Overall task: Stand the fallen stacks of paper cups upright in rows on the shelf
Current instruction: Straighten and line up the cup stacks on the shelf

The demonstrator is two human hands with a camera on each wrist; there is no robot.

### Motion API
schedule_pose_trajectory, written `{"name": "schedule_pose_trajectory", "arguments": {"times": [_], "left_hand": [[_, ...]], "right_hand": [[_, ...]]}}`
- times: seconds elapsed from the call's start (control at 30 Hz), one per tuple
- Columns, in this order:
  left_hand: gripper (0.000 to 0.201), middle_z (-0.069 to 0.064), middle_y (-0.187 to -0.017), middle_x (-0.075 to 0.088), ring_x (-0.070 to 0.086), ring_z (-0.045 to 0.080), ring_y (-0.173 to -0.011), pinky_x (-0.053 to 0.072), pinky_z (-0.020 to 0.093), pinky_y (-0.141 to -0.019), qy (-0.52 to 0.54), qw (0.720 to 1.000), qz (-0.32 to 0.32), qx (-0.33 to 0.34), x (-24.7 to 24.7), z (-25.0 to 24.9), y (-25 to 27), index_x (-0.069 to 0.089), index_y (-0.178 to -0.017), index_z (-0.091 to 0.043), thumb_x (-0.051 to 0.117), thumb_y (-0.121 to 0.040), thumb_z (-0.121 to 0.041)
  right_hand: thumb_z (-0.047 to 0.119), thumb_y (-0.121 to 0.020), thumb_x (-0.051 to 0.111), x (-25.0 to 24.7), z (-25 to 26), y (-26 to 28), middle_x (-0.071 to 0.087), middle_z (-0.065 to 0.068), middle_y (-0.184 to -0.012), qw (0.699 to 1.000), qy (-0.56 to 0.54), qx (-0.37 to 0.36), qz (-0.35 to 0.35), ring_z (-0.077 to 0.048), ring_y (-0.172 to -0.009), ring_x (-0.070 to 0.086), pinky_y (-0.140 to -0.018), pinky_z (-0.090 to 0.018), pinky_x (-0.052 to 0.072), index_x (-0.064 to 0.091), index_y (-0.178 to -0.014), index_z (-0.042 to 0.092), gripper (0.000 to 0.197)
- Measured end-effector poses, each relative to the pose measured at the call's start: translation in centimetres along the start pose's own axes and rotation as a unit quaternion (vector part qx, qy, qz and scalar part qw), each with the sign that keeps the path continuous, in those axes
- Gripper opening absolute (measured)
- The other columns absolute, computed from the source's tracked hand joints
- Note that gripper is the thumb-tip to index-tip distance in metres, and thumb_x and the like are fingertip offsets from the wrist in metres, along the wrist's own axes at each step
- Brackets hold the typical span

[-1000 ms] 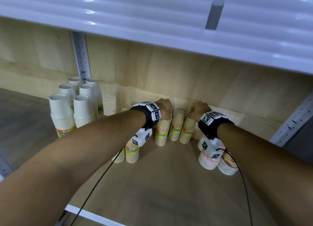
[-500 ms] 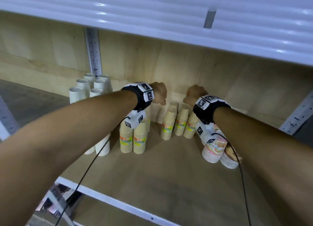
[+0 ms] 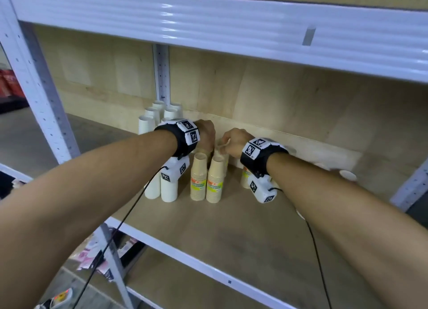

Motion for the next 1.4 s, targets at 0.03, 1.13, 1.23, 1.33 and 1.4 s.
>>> {"name": "schedule_pose_trajectory", "arguments": {"times": [0.03, 1.13, 1.23, 1.33, 1.4], "left_hand": [[0.036, 0.006, -0.119, 0.067, 0.059, 0.014, -0.091, 0.048, 0.025, -0.082, 0.002, 1.000, 0.004, 0.002, 0.3, 0.2, 0.2, 0.068, -0.120, -0.011, 0.071, -0.085, -0.021], [0.027, -0.009, -0.072, 0.064, 0.056, 0.004, -0.064, 0.039, 0.014, -0.046, 0.041, 0.993, 0.064, 0.095, 3.4, -4.2, -1.1, 0.068, -0.111, -0.003, 0.071, -0.084, -0.006], [0.028, 0.002, -0.091, 0.059, 0.053, 0.015, -0.078, 0.038, 0.018, -0.047, 0.036, 0.992, 0.063, 0.105, 3.1, -6.4, -1.7, 0.068, -0.111, -0.004, 0.069, -0.083, -0.006], [0.017, 0.003, -0.095, 0.052, 0.047, 0.016, -0.083, 0.035, 0.017, -0.047, 0.033, 0.989, 0.060, 0.130, 3.2, -9.1, -2.4, 0.065, -0.101, -0.009, 0.067, -0.084, -0.005], [0.016, 0.003, -0.096, 0.050, 0.046, 0.016, -0.084, 0.040, 0.019, -0.055, 0.027, 0.989, 0.044, 0.139, 3.3, -10.7, -3.2, 0.061, -0.095, -0.015, 0.068, -0.084, -0.007]], "right_hand": [[0.027, -0.084, 0.070, 0.5, 0.5, 0.0, 0.066, -0.008, -0.117, 1.000, 0.005, -0.002, 0.011, -0.026, -0.103, 0.063, -0.076, -0.025, 0.046, 0.069, -0.115, 0.013, 0.034], [0.026, -0.077, 0.078, 0.8, -4.2, 1.8, 0.070, -0.009, -0.099, 0.997, 0.035, 0.059, 0.046, -0.024, -0.090, 0.067, -0.066, -0.025, 0.049, 0.072, -0.105, 0.007, 0.034], [0.026, -0.078, 0.078, -0.4, -6.5, 2.7, 0.069, -0.009, -0.101, 0.995, 0.046, 0.078, 0.037, -0.023, -0.090, 0.065, -0.066, -0.024, 0.045, 0.072, -0.104, 0.006, 0.033], [0.026, -0.079, 0.077, -1.3, -9.0, 3.4, 0.069, -0.010, -0.101, 0.993, 0.049, 0.104, 0.041, -0.024, -0.090, 0.065, -0.066, -0.025, 0.045, 0.071, -0.104, 0.003, 0.035], [0.023, -0.080, 0.077, -1.8, -10.6, 3.9, 0.069, -0.011, -0.103, 0.990, 0.056, 0.130, 0.028, -0.021, -0.085, 0.062, -0.064, -0.023, 0.043, 0.071, -0.106, 0.002, 0.034]]}}
Point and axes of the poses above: each hand's wrist, its own y-axis away from the middle knuckle, its own x-axis out of the palm, z = x × y, the point moved 5 cm from there along -y, towards the middle knuckle
